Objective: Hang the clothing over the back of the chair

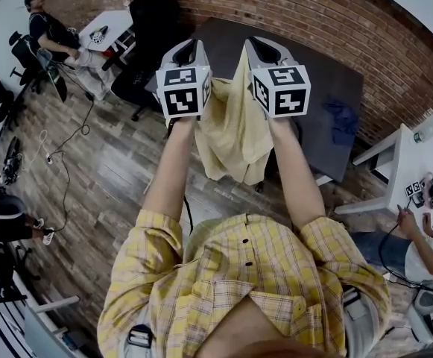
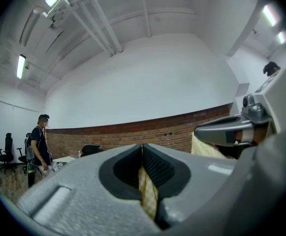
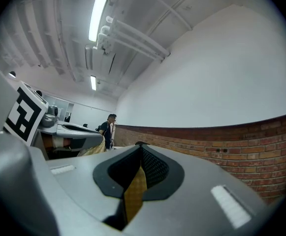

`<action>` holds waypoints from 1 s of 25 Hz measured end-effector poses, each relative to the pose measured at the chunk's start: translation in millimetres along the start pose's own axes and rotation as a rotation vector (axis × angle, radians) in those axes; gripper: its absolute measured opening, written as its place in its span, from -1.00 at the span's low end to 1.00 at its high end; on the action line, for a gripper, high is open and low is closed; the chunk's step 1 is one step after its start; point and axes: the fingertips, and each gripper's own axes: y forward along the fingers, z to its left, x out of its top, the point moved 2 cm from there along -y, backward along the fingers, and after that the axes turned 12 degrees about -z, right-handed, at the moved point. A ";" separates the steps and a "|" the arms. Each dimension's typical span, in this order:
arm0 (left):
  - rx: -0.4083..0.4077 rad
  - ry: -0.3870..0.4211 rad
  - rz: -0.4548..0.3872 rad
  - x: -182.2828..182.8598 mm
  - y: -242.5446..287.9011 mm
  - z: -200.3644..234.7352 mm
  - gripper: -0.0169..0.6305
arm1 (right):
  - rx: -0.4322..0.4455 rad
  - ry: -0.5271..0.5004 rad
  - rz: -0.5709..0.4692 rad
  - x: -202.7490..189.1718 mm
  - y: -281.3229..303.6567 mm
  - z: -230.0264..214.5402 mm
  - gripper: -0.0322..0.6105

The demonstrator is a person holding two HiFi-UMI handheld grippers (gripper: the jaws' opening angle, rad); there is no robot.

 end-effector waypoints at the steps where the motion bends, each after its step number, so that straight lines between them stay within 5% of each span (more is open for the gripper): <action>1: -0.003 -0.004 0.004 -2.8 2.6 0.2 -0.92 | -0.003 0.004 0.006 -3.3 2.0 -1.0 -0.86; 25: -0.070 -0.081 0.088 -59.4 44.1 -3.6 -0.92 | -0.077 0.079 0.144 -77.4 29.2 -21.1 -0.86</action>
